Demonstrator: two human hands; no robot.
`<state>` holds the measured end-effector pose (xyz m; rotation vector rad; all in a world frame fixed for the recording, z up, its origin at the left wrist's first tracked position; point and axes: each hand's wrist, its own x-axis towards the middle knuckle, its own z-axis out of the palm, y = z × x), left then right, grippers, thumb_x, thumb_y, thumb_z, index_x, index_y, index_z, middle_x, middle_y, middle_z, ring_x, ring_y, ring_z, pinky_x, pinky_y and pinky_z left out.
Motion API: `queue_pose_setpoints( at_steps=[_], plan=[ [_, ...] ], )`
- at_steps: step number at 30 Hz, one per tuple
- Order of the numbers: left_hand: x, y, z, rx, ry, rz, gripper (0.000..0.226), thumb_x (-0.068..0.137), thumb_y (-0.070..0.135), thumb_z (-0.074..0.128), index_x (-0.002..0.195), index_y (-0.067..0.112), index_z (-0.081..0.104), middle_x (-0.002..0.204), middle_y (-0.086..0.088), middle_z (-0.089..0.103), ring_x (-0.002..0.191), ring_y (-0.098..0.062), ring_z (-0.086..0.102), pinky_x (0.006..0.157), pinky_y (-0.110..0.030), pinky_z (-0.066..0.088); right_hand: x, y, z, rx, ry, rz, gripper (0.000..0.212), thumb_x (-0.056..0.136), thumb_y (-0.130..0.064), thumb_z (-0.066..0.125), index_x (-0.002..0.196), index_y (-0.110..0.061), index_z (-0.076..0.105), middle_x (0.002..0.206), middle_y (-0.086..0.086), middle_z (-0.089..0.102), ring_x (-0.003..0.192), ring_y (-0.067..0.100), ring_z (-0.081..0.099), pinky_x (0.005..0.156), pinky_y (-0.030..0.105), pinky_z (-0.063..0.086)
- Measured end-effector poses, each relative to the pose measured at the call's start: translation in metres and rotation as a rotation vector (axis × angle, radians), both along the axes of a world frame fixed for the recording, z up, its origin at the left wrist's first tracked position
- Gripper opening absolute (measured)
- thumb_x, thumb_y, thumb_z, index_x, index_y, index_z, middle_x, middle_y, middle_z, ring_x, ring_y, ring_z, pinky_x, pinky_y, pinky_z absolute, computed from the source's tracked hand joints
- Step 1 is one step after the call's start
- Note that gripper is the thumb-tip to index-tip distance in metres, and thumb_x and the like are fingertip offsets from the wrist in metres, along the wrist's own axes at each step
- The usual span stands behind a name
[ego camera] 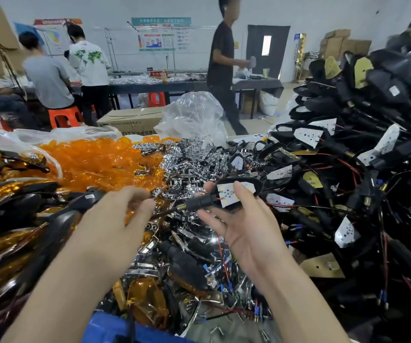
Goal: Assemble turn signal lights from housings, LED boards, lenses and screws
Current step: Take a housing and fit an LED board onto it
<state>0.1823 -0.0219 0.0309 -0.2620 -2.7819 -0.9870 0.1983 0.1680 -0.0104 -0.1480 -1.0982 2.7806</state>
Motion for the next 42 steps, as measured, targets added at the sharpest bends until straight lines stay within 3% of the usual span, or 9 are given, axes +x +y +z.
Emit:
queue_pose_setpoints(
  at_steps=[2, 5, 10, 16, 22, 29, 32, 36, 42],
  plan=[
    [0.003, 0.012, -0.003, 0.040, -0.017, -0.123, 0.017, 0.098, 0.047, 0.045, 0.114, 0.048, 0.053, 0.096, 0.031, 0.058, 0.086, 0.013, 0.053, 0.066, -0.009, 0.037, -0.001, -0.005, -0.001, 0.008, -0.011, 0.011, 0.026, 0.106, -0.020, 0.052, 0.127, -0.005, 0.055, 0.119, 0.018, 0.074, 0.104, 0.037, 0.074, 0.077, 0.041, 0.064],
    [0.005, 0.021, -0.009, 0.030, -0.012, -0.238, 0.017, 0.101, 0.044, 0.040, 0.108, 0.049, 0.055, 0.075, 0.022, 0.065, 0.059, 0.004, 0.057, 0.048, -0.016, 0.043, -0.001, -0.005, -0.002, 0.029, 0.003, 0.002, 0.021, 0.107, -0.019, 0.051, 0.121, -0.005, 0.056, 0.108, 0.015, 0.078, 0.101, 0.034, 0.075, 0.076, 0.041, 0.065],
    [0.004, 0.023, -0.011, 0.031, -0.035, -0.275, 0.018, 0.097, 0.051, 0.042, 0.108, 0.052, 0.056, 0.090, 0.025, 0.065, 0.080, -0.002, 0.062, 0.068, -0.028, 0.054, -0.003, 0.008, -0.002, 0.101, 0.015, -0.094, 0.042, 0.106, -0.026, 0.050, 0.139, -0.001, 0.050, 0.136, 0.022, 0.063, 0.101, 0.035, 0.075, 0.080, 0.045, 0.062],
    [0.004, 0.018, -0.008, -0.034, -0.009, -0.236, 0.023, 0.094, 0.060, 0.036, 0.104, 0.057, 0.056, 0.081, 0.026, 0.066, 0.076, 0.001, 0.060, 0.071, -0.029, 0.053, 0.003, 0.029, 0.002, 0.102, 0.097, -0.225, 0.024, 0.110, -0.023, 0.043, 0.115, -0.007, 0.060, 0.100, 0.013, 0.078, 0.088, 0.028, 0.078, 0.065, 0.031, 0.062],
    [0.002, 0.001, 0.003, -0.096, -0.044, -0.094, 0.018, 0.098, 0.050, 0.042, 0.097, 0.049, 0.061, 0.059, 0.015, 0.060, 0.053, -0.006, 0.052, 0.052, -0.025, 0.037, 0.009, 0.045, 0.007, 0.091, 0.088, -0.319, 0.018, 0.110, -0.022, 0.044, 0.113, -0.011, 0.058, 0.105, 0.015, 0.078, 0.092, 0.028, 0.078, 0.066, 0.031, 0.062],
    [0.004, -0.001, 0.006, -0.101, 0.014, -0.113, 0.018, 0.097, 0.046, 0.048, 0.113, 0.054, 0.049, 0.104, 0.030, 0.054, 0.092, 0.005, 0.052, 0.079, -0.022, 0.040, 0.006, 0.026, 0.006, 0.198, 0.124, -0.226, 0.021, 0.110, -0.026, 0.044, 0.120, -0.010, 0.054, 0.106, 0.012, 0.078, 0.097, 0.033, 0.076, 0.072, 0.035, 0.064],
    [0.008, 0.014, 0.000, -0.034, -0.054, -0.251, 0.014, 0.096, 0.052, 0.044, 0.106, 0.055, 0.052, 0.093, 0.039, 0.057, 0.087, 0.020, 0.051, 0.068, -0.008, 0.037, 0.003, 0.017, 0.003, 0.251, 0.091, -0.179, 0.033, 0.108, -0.030, 0.048, 0.129, -0.006, 0.054, 0.119, 0.015, 0.074, 0.095, 0.033, 0.077, 0.085, 0.044, 0.063],
    [0.006, 0.024, -0.010, -0.009, -0.105, -0.327, 0.026, 0.100, 0.044, 0.039, 0.089, 0.037, 0.061, 0.083, 0.012, 0.069, 0.064, -0.005, 0.058, 0.058, -0.023, 0.047, 0.000, 0.014, 0.000, 0.238, 0.079, -0.157, 0.032, 0.107, -0.027, 0.048, 0.126, -0.004, 0.058, 0.112, 0.014, 0.077, 0.094, 0.030, 0.077, 0.079, 0.039, 0.064],
    [0.001, 0.023, -0.015, -0.022, -0.118, -0.332, 0.023, 0.101, 0.043, 0.038, 0.092, 0.044, 0.060, 0.086, 0.026, 0.062, 0.074, 0.000, 0.060, 0.066, -0.023, 0.051, -0.001, 0.012, 0.003, -0.010, 0.124, -0.107, 0.020, 0.107, -0.018, 0.044, 0.109, -0.012, 0.063, 0.110, 0.012, 0.077, 0.102, 0.030, 0.075, 0.086, 0.043, 0.061]
  ],
)
